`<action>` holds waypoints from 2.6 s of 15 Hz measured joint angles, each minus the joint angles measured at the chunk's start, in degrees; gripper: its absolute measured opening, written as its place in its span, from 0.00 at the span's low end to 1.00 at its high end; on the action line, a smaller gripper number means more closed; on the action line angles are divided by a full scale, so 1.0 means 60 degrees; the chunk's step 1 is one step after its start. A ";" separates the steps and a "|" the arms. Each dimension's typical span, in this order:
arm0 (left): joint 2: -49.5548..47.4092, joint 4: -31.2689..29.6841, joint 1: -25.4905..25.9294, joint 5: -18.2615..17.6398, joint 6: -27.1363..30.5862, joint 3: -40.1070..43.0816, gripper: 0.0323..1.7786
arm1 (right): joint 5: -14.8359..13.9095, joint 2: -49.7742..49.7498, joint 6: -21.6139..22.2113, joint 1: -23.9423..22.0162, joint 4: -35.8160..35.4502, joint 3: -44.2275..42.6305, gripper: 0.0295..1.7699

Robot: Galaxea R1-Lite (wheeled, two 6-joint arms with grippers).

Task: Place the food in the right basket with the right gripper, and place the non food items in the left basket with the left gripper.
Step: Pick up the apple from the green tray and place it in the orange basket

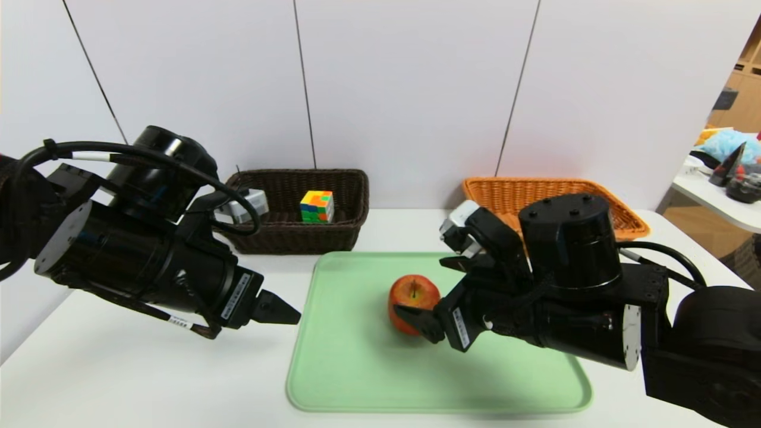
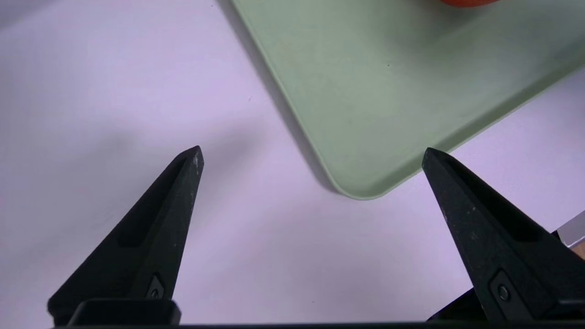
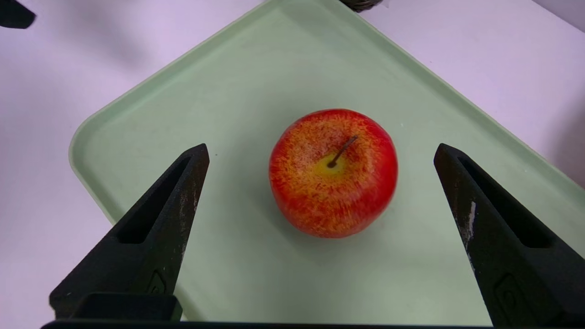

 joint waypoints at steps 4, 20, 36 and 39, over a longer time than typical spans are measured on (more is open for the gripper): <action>-0.0234 -0.0392 0.0089 -0.0047 0.0002 0.0329 0.95 | -0.0100 0.0482 0.0010 0.0037 -0.0004 -0.0459 0.96; -0.0471 -0.0473 0.0102 -0.0041 0.0002 0.0699 0.95 | -0.1006 0.1737 0.1081 0.0010 0.4508 -0.4208 0.96; -0.0423 -0.0616 0.0102 -0.0069 -0.0008 0.0703 0.95 | -0.1378 0.2737 0.2042 0.0203 0.7550 -0.5856 0.96; -0.0421 -0.0616 0.0102 -0.0069 -0.0012 0.0703 0.95 | -0.1373 0.2794 0.2066 0.0295 0.7546 -0.5819 0.96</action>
